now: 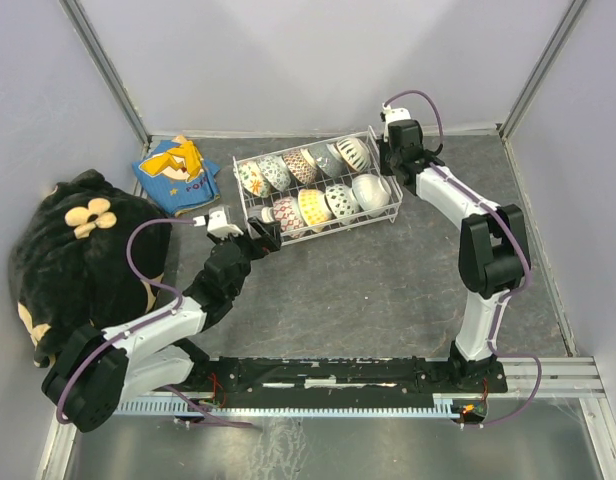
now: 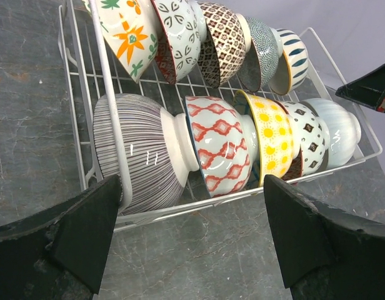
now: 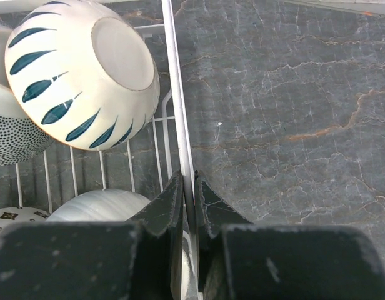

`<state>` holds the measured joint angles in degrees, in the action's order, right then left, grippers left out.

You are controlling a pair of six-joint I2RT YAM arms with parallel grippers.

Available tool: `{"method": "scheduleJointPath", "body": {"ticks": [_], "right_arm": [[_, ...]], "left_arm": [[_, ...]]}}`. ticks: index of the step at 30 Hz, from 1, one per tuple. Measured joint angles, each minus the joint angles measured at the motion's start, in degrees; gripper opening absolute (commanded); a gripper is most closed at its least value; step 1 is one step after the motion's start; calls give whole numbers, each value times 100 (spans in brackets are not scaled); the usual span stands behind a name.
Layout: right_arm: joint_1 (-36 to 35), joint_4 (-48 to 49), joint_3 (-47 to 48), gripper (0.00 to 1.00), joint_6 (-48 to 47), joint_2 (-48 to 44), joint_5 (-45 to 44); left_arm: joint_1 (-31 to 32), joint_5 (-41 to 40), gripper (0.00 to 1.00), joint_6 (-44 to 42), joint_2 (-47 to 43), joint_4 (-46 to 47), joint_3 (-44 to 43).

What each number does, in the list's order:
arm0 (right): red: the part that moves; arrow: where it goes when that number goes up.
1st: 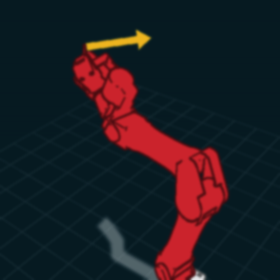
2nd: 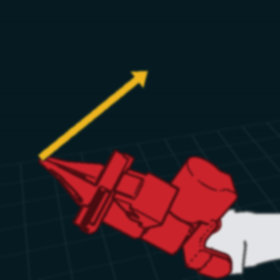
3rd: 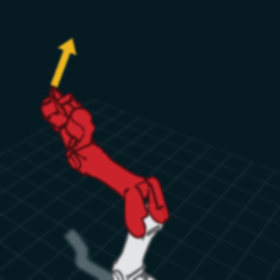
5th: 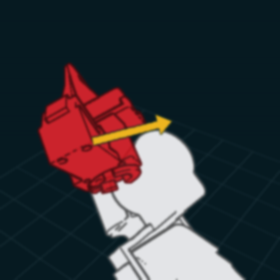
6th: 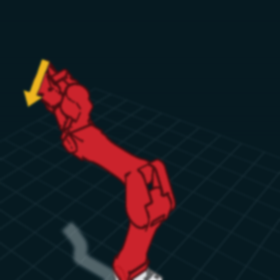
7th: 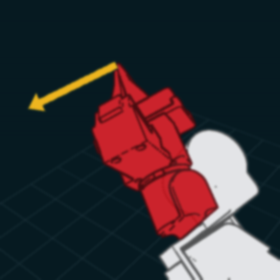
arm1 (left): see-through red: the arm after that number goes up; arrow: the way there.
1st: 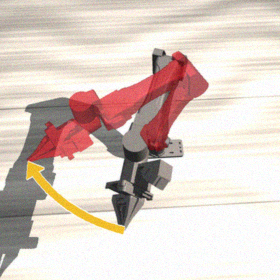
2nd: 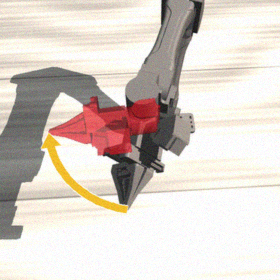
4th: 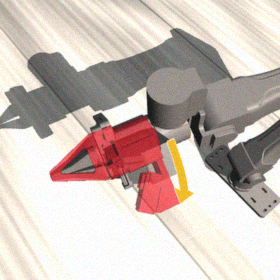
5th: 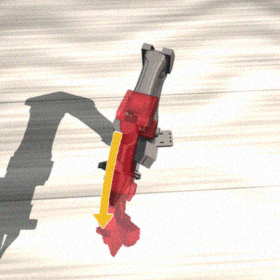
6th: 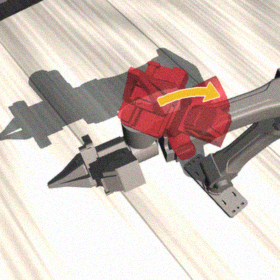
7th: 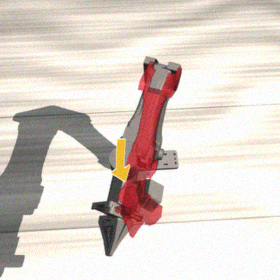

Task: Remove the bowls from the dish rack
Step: Adjust the dish rack at the center of the board.

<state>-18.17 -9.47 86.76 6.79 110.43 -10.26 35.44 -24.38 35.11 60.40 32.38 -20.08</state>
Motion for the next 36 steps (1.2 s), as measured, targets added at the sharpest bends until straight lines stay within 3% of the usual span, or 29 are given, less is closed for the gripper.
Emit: {"method": "scheduleJointPath", "body": {"ticks": [12, 25, 36], "right_arm": [[33, 46, 205, 1, -105, 179, 98], [13, 63, 214, 1, -133, 184, 313], [-68, 76, 214, 1, -125, 184, 411]], "left_arm": [[444, -570, 98, 7, 85, -22, 0], [699, -1163, 99, 66, -245, -1257, -393], [-356, -997, 99, 48, 138, -1353, -734]]}}
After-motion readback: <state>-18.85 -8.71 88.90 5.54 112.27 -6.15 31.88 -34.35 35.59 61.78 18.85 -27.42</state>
